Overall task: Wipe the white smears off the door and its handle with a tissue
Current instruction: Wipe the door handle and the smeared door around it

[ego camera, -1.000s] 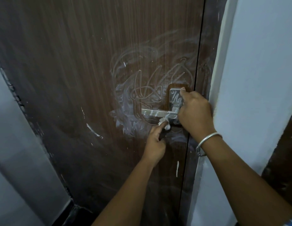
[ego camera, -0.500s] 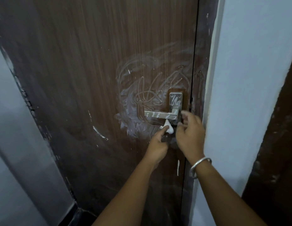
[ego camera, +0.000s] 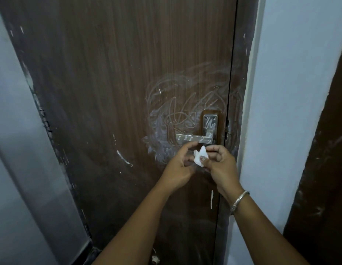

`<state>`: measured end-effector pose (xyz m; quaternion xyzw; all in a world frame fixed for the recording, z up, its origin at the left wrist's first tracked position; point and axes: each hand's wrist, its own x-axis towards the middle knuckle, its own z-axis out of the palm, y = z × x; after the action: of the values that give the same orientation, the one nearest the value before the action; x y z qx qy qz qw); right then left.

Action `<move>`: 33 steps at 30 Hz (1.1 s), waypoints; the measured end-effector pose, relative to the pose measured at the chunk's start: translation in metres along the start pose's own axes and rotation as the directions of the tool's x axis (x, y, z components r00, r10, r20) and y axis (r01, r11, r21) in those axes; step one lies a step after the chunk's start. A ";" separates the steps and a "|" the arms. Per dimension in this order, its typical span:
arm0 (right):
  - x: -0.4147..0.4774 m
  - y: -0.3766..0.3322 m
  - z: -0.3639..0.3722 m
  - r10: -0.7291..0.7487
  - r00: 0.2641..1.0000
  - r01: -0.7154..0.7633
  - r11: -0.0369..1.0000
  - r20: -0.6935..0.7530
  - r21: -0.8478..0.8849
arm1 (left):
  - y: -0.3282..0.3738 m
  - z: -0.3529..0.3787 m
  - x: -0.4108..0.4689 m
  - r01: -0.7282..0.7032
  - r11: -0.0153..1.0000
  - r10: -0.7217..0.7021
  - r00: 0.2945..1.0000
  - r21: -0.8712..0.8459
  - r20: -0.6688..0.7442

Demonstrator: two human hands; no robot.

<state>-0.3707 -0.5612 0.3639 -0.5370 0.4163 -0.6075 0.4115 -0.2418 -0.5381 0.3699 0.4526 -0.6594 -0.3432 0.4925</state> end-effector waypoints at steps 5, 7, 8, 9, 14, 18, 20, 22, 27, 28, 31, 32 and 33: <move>0.001 -0.018 -0.005 -0.205 0.975 0.175 0.945 -0.082 -0.276 | 0.012 -0.028 0.001 0.009 0.987 0.004 0.997 0.158 -0.083; 0.003 -0.028 -0.006 -0.277 0.956 0.222 0.897 -0.096 -0.383 | 0.017 -0.037 0.004 -0.010 0.977 0.027 0.996 0.213 -0.081; 0.004 -0.033 -0.006 -0.304 0.945 0.232 0.883 -0.119 -0.408 | 0.020 -0.041 0.005 -0.016 0.967 0.041 0.995 0.253 -0.093; 0.005 -0.038 -0.006 -0.320 0.936 0.235 0.877 -0.144 -0.420 | 0.022 -0.044 0.007 -0.018 0.953 0.054 0.993 0.302 -0.110; 0.019 -0.051 -0.008 -0.365 0.920 0.251 0.825 -0.139 -0.507 | 0.026 -0.051 0.021 -0.003 0.865 0.087 0.986 0.502 -0.144; 0.027 -0.050 -0.008 -0.433 0.891 0.276 0.752 -0.134 -0.599 | 0.028 -0.054 0.032 0.005 0.810 0.073 0.991 0.586 -0.110; 0.033 -0.049 -0.009 -0.475 0.869 0.291 0.718 -0.139 -0.632 | 0.028 -0.054 0.038 0.005 0.792 0.070 0.993 0.611 -0.098; 0.037 -0.047 -0.008 -0.497 0.856 0.297 0.700 -0.144 -0.650 | 0.028 -0.054 0.045 -0.004 0.782 0.081 0.992 0.623 -0.095; 0.044 -0.043 0.000 -0.523 0.832 0.280 0.684 -0.184 -0.674 | 0.027 -0.053 0.057 -0.017 0.778 0.116 0.986 0.628 -0.117; 0.046 -0.044 0.001 -0.545 0.819 0.294 0.669 -0.181 -0.682 | 0.025 -0.055 0.058 -0.024 0.778 0.129 0.984 0.627 -0.122; 0.054 -0.048 0.003 -0.640 0.762 0.398 0.581 -0.097 -0.710 | 0.020 -0.059 0.061 -0.035 0.779 0.160 0.976 0.626 -0.145; 0.057 -0.050 0.003 -0.664 0.744 0.422 0.554 -0.075 -0.717 | 0.018 -0.060 0.061 -0.034 0.776 0.165 0.975 0.630 -0.150; 0.061 -0.052 0.004 -0.684 0.727 0.435 0.523 -0.056 -0.733 | 0.016 -0.062 0.061 -0.032 0.770 0.169 0.973 0.637 -0.156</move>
<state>-0.3745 -0.6026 0.4318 -0.6406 0.4716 -0.5953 -0.1130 -0.1933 -0.5901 0.4226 0.5878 -0.7054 -0.0275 0.3952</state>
